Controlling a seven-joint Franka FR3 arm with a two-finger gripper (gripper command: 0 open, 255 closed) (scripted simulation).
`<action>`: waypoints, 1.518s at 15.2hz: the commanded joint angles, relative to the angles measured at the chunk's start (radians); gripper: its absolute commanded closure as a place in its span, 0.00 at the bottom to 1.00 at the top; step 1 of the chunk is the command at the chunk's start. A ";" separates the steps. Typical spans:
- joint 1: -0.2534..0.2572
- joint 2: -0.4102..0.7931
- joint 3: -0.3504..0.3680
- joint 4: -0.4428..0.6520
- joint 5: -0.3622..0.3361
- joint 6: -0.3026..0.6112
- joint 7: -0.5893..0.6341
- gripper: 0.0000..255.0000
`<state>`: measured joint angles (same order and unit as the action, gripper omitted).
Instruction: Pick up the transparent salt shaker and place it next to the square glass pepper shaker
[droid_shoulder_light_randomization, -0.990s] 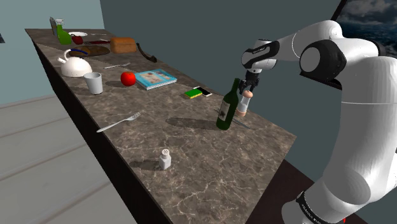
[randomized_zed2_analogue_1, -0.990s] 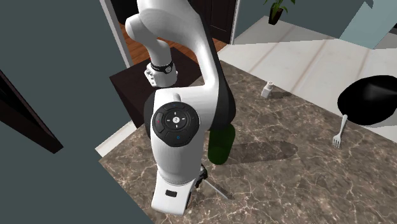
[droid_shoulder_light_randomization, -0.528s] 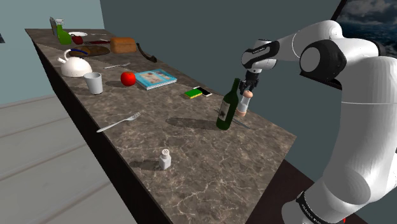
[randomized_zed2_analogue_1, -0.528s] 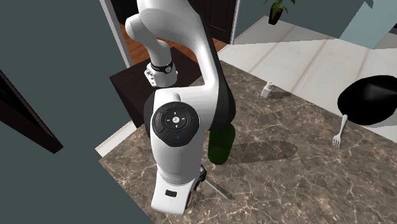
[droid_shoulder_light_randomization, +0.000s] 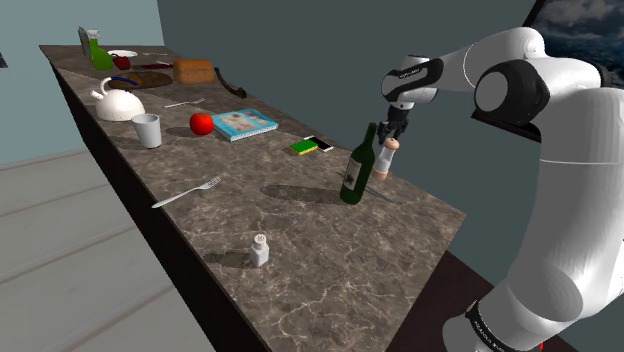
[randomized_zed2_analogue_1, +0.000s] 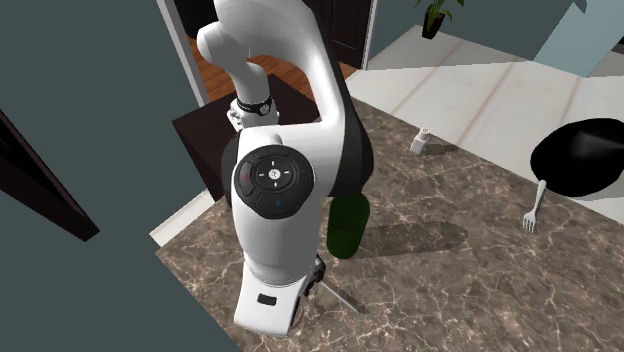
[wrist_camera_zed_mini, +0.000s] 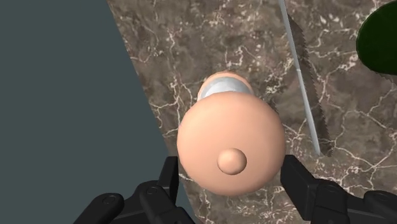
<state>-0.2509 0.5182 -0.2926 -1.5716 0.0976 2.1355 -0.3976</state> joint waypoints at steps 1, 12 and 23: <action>0.001 -0.010 -0.002 0.011 -0.003 -0.021 0.001 1.00; 0.002 -0.053 -0.010 0.096 -0.017 -0.147 0.005 1.00; -0.004 -0.070 -0.015 0.220 -0.022 -0.287 0.005 1.00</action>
<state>-0.2545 0.4513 -0.3069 -1.3620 0.0762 1.8621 -0.3933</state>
